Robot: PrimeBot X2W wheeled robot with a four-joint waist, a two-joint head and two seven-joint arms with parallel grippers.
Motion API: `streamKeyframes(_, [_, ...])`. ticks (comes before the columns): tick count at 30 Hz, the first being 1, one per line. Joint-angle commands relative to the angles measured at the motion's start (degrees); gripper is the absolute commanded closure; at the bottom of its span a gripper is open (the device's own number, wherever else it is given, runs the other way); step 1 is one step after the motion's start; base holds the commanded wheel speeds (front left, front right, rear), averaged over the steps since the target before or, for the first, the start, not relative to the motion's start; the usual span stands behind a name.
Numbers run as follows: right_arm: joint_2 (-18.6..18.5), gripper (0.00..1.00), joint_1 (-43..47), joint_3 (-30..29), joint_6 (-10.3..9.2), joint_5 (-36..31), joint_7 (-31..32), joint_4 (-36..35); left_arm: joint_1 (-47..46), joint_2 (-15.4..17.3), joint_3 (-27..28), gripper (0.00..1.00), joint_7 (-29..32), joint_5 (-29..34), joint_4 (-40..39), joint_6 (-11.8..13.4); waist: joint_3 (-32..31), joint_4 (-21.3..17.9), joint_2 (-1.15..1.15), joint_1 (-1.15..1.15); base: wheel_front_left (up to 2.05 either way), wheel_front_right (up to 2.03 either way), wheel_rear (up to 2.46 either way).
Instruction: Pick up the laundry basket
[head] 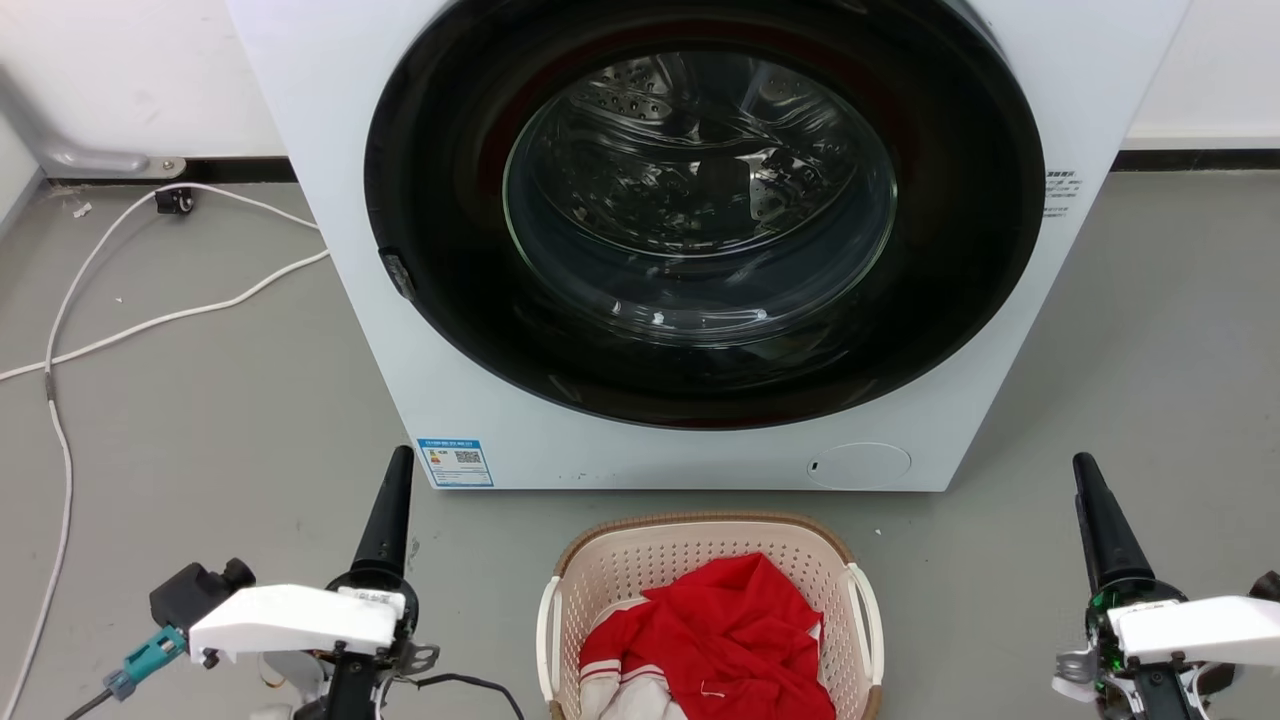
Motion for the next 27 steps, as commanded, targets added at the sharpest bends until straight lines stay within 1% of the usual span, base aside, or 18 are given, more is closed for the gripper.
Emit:
streamKeyframes(1, [-0.39,0.00,-0.40,-0.25,0.00,-3.32,-0.57,-1.69,-1.86,0.39,-0.54,0.00,-0.61,3.18,-1.36,-0.10,0.00,0.02,0.00,0.00,0.00,0.00,0.00])
streamKeyframes(11, [0.07,0.00,0.81,-0.22,0.00,-18.25,-0.92,-5.42,-1.95,0.54,-2.10,0.00,-2.81,17.23,-2.66,-0.12,0.24,0.03,0.00,0.00,0.00,0.00,0.00])
streamKeyframes(21, [0.23,0.00,1.46,0.28,0.00,-29.96,-0.61,-8.25,-2.72,1.77,-3.90,0.00,-4.81,27.54,-3.48,-0.11,0.72,-0.08,0.00,0.00,0.00,0.00,0.00])
streamKeyframes(27, [0.28,0.00,1.84,0.57,0.00,-36.51,-0.68,-9.54,-3.03,2.74,-5.47,0.00,-5.89,33.60,-3.25,0.68,0.89,-0.22,0.00,0.00,0.00,0.00,0.00])
